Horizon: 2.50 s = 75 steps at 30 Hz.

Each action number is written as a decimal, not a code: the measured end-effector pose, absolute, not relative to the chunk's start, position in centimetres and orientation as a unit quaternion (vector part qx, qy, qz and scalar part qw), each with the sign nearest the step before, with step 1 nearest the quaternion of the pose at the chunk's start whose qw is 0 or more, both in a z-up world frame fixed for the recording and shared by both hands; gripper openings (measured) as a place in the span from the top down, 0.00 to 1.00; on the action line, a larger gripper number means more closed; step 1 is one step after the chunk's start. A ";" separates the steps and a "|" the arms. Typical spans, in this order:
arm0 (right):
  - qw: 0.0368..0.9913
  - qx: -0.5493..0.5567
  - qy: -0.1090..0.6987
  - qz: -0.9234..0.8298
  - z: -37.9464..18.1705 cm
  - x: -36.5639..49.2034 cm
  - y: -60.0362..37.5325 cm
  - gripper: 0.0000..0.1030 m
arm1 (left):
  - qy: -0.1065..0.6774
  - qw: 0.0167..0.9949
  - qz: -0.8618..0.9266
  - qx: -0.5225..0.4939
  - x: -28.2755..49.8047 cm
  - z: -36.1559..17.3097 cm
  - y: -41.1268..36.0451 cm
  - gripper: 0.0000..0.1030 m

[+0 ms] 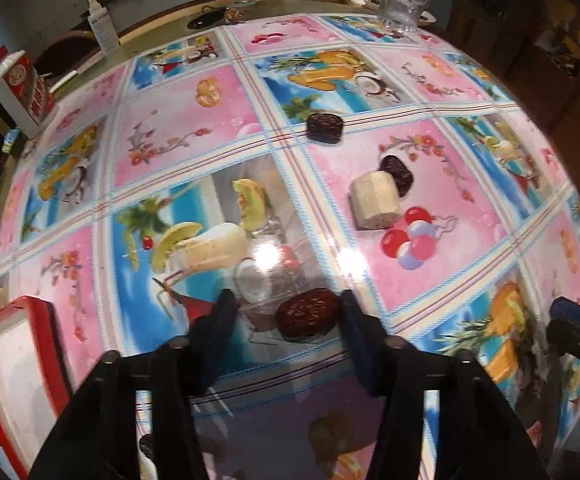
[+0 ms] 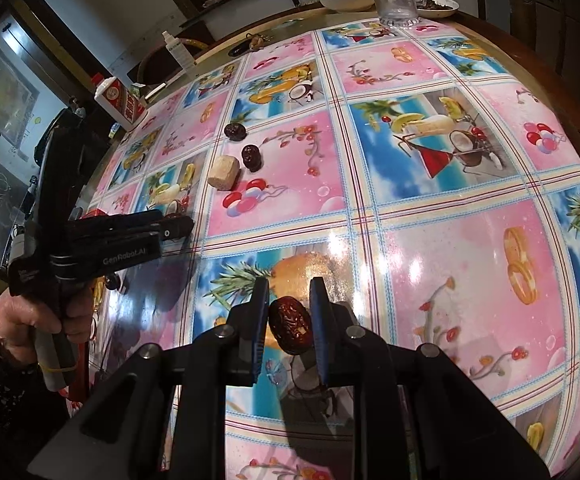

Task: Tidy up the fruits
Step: 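Grasp a dark red date with the right tool while the left tool grasps another date, then carry both dates over the tray and open both tools to drop them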

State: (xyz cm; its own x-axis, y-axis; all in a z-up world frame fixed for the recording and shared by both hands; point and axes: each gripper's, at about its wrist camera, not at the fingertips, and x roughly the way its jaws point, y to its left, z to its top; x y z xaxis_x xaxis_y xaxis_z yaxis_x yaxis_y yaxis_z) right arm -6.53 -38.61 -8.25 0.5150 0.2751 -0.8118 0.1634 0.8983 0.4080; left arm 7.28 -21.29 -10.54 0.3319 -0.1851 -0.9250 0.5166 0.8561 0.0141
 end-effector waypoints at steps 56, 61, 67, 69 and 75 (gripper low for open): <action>0.802 0.056 0.528 0.274 -5.6 -5.5 -3.8 0.78 | 0.515 0.854 -0.027 0.069 -7.9 -6.2 9.7 0.71; 0.790 0.062 0.543 0.278 -6.5 -5.4 -2.7 0.78 | 0.508 0.858 -0.022 0.074 -7.1 -6.8 9.9 0.70; 0.797 0.068 0.542 0.258 -6.3 -5.7 -3.5 0.46 | 0.503 0.860 -0.029 0.074 -7.0 -6.6 9.4 0.40; 0.805 0.079 0.529 0.257 -5.9 -6.1 -4.4 0.47 | 0.497 0.863 -0.021 0.085 -7.2 -6.6 9.3 0.33; 0.820 0.096 0.523 0.214 -6.1 -6.4 -7.8 0.46 | 0.512 0.856 -0.019 0.074 -7.0 -6.7 9.2 0.33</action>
